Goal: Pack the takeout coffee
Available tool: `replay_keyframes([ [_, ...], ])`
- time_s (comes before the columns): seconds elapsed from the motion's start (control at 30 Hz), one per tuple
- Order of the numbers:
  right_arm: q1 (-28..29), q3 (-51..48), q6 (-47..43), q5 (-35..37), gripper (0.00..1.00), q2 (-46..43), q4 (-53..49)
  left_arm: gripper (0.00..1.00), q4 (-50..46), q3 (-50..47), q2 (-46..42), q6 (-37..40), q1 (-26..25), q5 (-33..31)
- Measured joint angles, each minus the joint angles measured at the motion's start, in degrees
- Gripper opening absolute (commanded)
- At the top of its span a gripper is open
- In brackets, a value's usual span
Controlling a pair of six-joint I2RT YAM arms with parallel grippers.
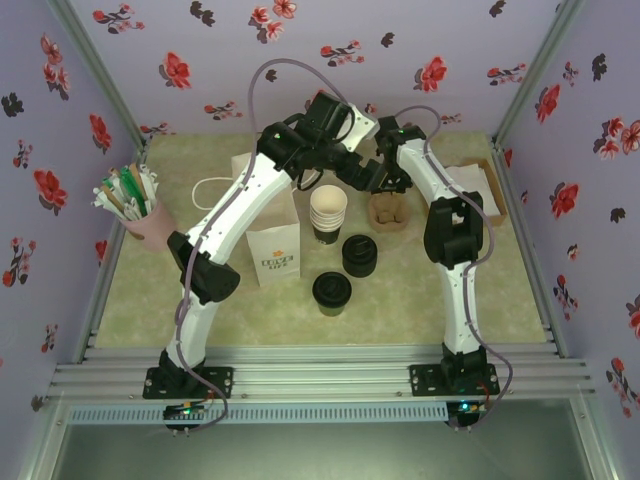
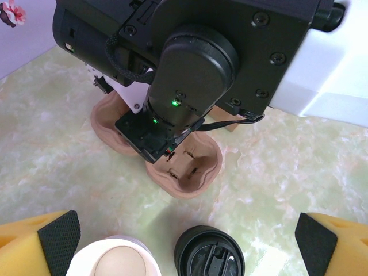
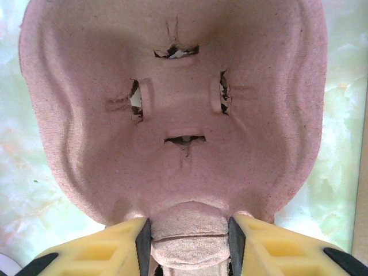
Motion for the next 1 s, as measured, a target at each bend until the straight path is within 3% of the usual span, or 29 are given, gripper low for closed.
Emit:
replay_keyframes([
  [0.53, 0.0, 0.7, 0.0, -0.8, 0.35, 0.2, -0.8, 0.98, 0.2, -0.3, 0.0, 0.0, 0.0, 1.6],
  [1.0, 0.0, -6.8, -0.5, -1.9, 0.35, -4.5, -0.4, 0.98, 1.6, -1.3, -0.3, -0.3, 0.0, 3.7],
])
